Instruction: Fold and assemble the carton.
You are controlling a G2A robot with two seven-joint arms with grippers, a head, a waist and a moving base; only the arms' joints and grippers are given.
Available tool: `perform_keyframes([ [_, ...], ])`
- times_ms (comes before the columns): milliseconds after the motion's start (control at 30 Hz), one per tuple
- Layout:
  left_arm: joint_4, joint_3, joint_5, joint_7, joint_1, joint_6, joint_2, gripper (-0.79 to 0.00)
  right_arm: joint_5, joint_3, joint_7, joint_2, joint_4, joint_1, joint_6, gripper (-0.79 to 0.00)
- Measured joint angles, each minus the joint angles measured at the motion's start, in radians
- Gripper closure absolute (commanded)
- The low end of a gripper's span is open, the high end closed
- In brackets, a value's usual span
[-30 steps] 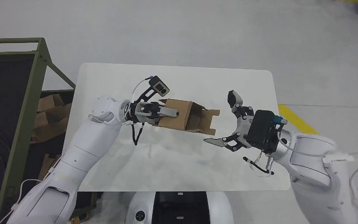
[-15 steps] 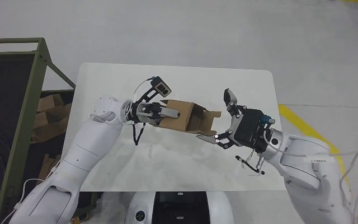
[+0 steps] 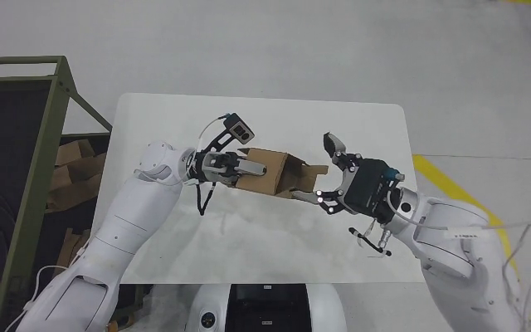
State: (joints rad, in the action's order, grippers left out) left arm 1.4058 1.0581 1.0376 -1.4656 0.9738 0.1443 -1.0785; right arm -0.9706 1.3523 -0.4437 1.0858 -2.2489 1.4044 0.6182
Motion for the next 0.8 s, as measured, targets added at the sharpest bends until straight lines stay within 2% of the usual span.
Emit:
perform_keyframes([
  [267, 0.000, 0.009, -0.004, -0.006, 0.004, -0.005, -0.005, 0.000, -0.032, -0.010, -0.009, -0.002, -0.011, -0.003, -0.020, -0.656],
  [467, 0.001, 0.015, -0.010, -0.010, 0.007, -0.009, -0.009, 0.000, -0.074, -0.031, -0.031, -0.003, -0.022, -0.011, -0.036, -0.693],
  [800, 0.001, 0.018, -0.019, -0.010, 0.012, -0.016, -0.016, 0.000, -0.145, -0.070, -0.061, -0.002, -0.042, -0.031, -0.099, -0.646],
])
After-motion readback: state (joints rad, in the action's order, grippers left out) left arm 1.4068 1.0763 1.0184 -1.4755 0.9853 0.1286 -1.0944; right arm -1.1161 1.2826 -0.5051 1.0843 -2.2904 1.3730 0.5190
